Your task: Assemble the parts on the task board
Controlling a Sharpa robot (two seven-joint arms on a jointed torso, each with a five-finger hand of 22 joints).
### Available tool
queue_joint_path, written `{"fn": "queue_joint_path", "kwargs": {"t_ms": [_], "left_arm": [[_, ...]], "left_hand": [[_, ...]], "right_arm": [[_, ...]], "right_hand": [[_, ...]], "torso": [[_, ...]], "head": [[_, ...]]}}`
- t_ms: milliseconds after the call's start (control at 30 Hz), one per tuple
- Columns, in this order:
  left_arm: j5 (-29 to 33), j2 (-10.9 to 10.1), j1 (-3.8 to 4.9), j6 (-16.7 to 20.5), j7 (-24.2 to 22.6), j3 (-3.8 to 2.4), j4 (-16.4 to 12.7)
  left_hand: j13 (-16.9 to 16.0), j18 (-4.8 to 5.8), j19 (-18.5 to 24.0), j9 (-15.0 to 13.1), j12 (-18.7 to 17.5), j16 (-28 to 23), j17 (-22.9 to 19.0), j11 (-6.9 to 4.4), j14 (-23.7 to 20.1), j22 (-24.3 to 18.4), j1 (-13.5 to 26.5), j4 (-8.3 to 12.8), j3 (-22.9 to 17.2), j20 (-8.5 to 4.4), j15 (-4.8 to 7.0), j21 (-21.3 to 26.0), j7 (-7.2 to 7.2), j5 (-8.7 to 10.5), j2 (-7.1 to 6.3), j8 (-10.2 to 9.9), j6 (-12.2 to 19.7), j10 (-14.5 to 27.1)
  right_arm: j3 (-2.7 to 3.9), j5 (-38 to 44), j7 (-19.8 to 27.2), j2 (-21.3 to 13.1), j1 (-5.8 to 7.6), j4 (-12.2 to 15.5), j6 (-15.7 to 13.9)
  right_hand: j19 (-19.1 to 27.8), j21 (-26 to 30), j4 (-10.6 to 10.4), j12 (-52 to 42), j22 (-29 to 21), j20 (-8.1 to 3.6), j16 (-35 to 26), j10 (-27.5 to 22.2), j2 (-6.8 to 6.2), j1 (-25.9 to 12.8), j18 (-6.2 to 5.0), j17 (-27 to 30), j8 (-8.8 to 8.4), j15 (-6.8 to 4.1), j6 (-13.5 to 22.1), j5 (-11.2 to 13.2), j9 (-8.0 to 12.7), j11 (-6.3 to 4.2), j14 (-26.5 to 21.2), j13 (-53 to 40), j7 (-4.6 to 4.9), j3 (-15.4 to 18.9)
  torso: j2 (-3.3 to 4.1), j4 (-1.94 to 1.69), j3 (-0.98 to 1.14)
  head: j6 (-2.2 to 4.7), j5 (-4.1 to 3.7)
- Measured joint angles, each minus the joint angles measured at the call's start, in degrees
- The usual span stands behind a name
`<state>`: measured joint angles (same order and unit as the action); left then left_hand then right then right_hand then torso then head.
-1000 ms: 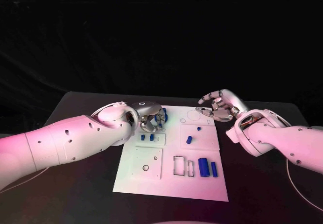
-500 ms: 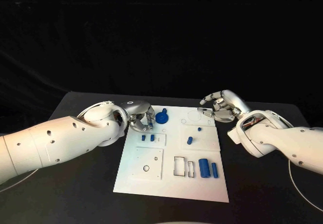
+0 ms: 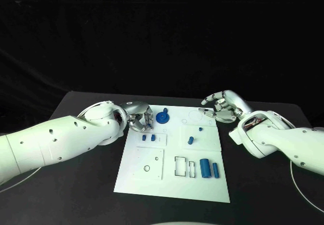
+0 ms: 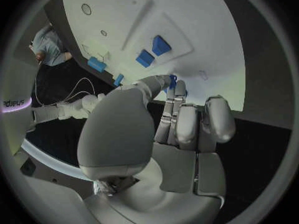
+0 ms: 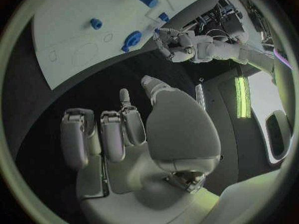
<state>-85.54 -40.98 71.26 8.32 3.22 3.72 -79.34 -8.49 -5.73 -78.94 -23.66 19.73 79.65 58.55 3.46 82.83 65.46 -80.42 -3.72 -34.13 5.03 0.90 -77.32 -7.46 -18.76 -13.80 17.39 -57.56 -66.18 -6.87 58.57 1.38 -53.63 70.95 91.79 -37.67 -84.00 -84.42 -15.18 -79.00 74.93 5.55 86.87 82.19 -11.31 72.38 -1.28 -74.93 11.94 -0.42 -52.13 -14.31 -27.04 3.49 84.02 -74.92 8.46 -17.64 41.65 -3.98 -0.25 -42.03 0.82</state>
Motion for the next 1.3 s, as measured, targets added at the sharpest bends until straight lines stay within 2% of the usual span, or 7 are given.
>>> {"fn": "queue_joint_path", "kwargs": {"t_ms": [467, 1300], "left_arm": [[0.2, 1.2, -0.45, -0.2, 0.0, 0.00, 1.1], [0.7, 1.7, -0.56, -0.7, 0.4, -0.02, 1.2]], "left_hand": [[0.0, -0.01, 0.0, 0.0, -0.1, 0.0, -0.2, -0.08, 0.0, 0.0, 0.0, 0.0, 0.0, 0.00, 0.00, 0.0, 0.00, 0.00, 0.00, 0.0, 0.0, -0.1], [0.0, -0.01, 0.0, 0.1, -0.8, 0.0, -0.5, -0.29, 0.0, -0.2, 0.0, 0.2, 0.2, 0.00, 0.00, 0.0, 0.21, 0.13, 0.00, -0.3, -0.2, -0.3]], "right_arm": [[0.00, 0.0, 0.0, 0.0, -0.02, 0.0, 0.0], [0.00, 0.0, 0.0, 0.1, -0.03, 0.0, 0.0]], "right_hand": [[0.0, 0.0, 0.0, 0.0, 0.0, 0.00, 0.0, 0.0, 0.00, 0.0, 0.00, 0.0, 0.00, 0.00, 0.0, 0.0, 0.0, 0.00, 0.0, 0.0, 0.00, 0.0], [0.0, 0.0, 0.0, 0.0, 0.0, 0.00, 0.0, 0.0, 0.00, 0.0, 0.00, 0.0, 0.00, 0.00, 0.0, 0.0, 0.0, 0.00, 0.0, 0.0, 0.00, 0.0]], "torso": [[0.02, 0.03, 0.05], [-0.04, 0.00, 0.03]], "head": [[-0.16, -0.04], [-0.26, -0.07]]}}
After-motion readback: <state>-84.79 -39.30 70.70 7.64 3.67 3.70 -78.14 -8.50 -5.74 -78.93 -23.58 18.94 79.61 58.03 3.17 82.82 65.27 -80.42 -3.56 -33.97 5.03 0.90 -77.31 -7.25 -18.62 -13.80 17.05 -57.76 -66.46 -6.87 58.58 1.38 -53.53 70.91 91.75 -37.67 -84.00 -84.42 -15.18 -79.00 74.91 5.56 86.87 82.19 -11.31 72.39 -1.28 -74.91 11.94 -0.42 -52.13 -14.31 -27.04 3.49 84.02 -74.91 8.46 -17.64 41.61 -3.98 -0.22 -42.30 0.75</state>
